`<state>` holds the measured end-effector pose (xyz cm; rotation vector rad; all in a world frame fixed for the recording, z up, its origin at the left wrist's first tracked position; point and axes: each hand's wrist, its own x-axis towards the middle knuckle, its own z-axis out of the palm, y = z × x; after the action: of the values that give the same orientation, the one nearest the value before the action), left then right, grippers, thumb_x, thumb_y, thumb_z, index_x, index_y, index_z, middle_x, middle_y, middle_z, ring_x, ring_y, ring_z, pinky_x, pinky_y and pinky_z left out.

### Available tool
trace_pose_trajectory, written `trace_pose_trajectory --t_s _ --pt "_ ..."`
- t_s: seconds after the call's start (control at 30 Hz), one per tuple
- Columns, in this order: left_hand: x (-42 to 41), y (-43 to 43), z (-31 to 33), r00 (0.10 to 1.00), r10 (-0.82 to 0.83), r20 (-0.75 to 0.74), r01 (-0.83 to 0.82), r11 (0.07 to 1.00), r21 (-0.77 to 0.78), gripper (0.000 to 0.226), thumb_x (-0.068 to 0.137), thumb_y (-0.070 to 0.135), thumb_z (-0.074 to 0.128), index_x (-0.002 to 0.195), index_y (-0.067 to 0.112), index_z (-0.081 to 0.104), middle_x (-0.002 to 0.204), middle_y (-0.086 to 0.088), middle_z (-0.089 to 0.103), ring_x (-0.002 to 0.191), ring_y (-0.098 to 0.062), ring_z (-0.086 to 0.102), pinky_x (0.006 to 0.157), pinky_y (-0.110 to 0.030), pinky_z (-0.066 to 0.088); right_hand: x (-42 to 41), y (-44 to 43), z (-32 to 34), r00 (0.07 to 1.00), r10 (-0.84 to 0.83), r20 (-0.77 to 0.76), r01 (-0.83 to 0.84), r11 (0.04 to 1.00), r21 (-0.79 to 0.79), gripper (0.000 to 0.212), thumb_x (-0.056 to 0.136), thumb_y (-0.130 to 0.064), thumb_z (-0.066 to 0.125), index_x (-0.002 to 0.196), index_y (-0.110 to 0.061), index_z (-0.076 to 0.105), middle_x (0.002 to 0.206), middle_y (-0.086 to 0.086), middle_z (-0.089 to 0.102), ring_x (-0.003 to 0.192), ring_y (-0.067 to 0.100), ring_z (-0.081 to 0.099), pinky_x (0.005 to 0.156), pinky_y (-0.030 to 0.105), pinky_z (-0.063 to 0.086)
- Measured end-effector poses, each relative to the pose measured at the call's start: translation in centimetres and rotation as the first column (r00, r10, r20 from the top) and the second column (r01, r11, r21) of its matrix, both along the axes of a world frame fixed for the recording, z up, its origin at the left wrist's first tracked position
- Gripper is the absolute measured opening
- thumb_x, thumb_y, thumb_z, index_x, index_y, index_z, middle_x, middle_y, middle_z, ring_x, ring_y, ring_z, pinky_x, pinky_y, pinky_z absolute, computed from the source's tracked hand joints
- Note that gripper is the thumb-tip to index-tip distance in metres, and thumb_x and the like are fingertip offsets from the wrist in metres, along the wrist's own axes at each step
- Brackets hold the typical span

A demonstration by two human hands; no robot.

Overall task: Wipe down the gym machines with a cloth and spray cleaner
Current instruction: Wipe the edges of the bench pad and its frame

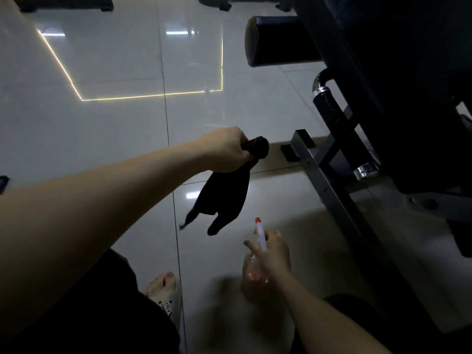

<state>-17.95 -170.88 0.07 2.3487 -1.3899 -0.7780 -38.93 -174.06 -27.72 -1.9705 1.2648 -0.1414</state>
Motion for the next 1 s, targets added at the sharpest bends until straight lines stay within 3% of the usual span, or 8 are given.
trace_pose_trajectory --t_s 0.13,0.23,0.33,0.47,0.6,0.8,0.93,1.0 --pt "-0.2 0.0 0.0 0.996 -0.069 -0.050 0.074 0.992 0.098 0.020 0.096 0.020 0.060 0.100 0.008 0.074 0.085 -0.009 0.067 0.076 -0.024 0.060 0.065 -0.028 0.046 0.6 -0.5 0.6 1.000 -0.016 0.008 0.017 0.991 -0.133 0.040 0.086 -0.057 0.069 0.097 -0.019 0.063 0.094 -0.004 0.055 0.076 0.011 0.054 0.059 0.013 0.036" --pt "-0.5 -0.1 0.2 0.992 -0.118 -0.048 0.122 0.989 0.089 0.018 0.097 0.023 0.061 0.095 0.011 0.075 0.083 -0.005 0.068 0.076 -0.022 0.062 0.064 -0.027 0.046 0.8 -0.7 0.2 0.997 -0.075 0.031 0.078 0.988 -0.135 0.039 0.084 -0.062 0.069 0.086 -0.023 0.061 0.087 -0.006 0.059 0.073 0.009 0.058 0.060 0.022 0.045" --pt "-0.2 0.0 0.6 0.991 -0.127 -0.048 0.129 0.991 0.046 0.023 0.096 0.027 0.063 0.095 0.008 0.075 0.087 -0.012 0.070 0.077 -0.027 0.062 0.066 -0.028 0.046 0.9 -0.7 -0.2 0.991 -0.111 0.075 0.120 0.985 -0.128 0.036 0.082 -0.057 0.074 0.080 -0.025 0.057 0.082 -0.007 0.058 0.070 0.009 0.058 0.055 0.021 0.039" --pt "-0.1 0.2 1.1 0.991 -0.099 -0.086 0.101 0.995 0.009 0.020 0.095 0.021 0.062 0.096 0.004 0.073 0.075 -0.006 0.060 0.065 -0.022 0.054 0.058 -0.024 0.041 1.0 -1.3 0.1 0.980 -0.121 0.156 0.143 0.980 -0.137 0.031 0.086 -0.049 0.074 0.087 -0.023 0.057 0.089 -0.004 0.057 0.073 0.006 0.057 0.058 0.020 0.044" --pt "-0.1 -0.1 1.2 0.992 -0.094 -0.089 0.096 0.995 0.011 0.016 0.094 0.019 0.063 0.093 0.008 0.074 0.067 -0.001 0.061 0.059 -0.018 0.056 0.047 -0.018 0.042 1.2 -1.2 0.0 0.978 -0.080 0.194 0.105 0.986 -0.126 0.040 0.085 -0.061 0.068 0.089 -0.023 0.056 0.097 -0.007 0.052 0.076 0.005 0.057 0.063 0.026 0.053" --pt "-0.7 -0.9 0.9 0.988 -0.141 -0.066 0.143 0.990 0.021 0.020 0.097 0.024 0.063 0.095 0.008 0.074 0.080 -0.007 0.066 0.070 -0.021 0.058 0.058 -0.024 0.044 0.4 0.1 -2.5 0.986 0.054 0.156 -0.048 0.998 -0.040 0.040 0.083 -0.059 0.071 0.104 -0.030 0.052 0.108 -0.012 0.047 0.090 0.008 0.059 0.073 0.017 0.055" --pt "-0.9 -1.2 1.0 0.982 -0.171 -0.078 0.177 0.982 0.067 0.021 0.098 0.024 0.061 0.104 0.009 0.073 0.096 -0.010 0.071 0.084 -0.026 0.064 0.069 -0.029 0.050 -0.4 -0.1 -3.2 0.990 0.111 0.088 -0.115 0.993 0.040 0.060 0.073 -0.055 0.076 0.118 -0.031 0.045 0.120 -0.006 0.042 0.101 0.017 0.058 0.089 0.036 0.058" --pt "-1.0 -1.2 1.4 0.979 -0.181 -0.095 0.188 0.979 0.078 0.023 0.099 0.024 0.061 0.112 0.010 0.073 0.105 -0.012 0.071 0.098 -0.030 0.067 0.082 -0.036 0.055 -0.9 -1.0 -2.5 0.981 0.193 -0.020 -0.191 0.978 0.080 0.080 0.076 -0.047 0.079 0.138 -0.021 0.038 0.137 0.000 0.035 0.115 0.027 0.056 0.099 0.037 0.051"
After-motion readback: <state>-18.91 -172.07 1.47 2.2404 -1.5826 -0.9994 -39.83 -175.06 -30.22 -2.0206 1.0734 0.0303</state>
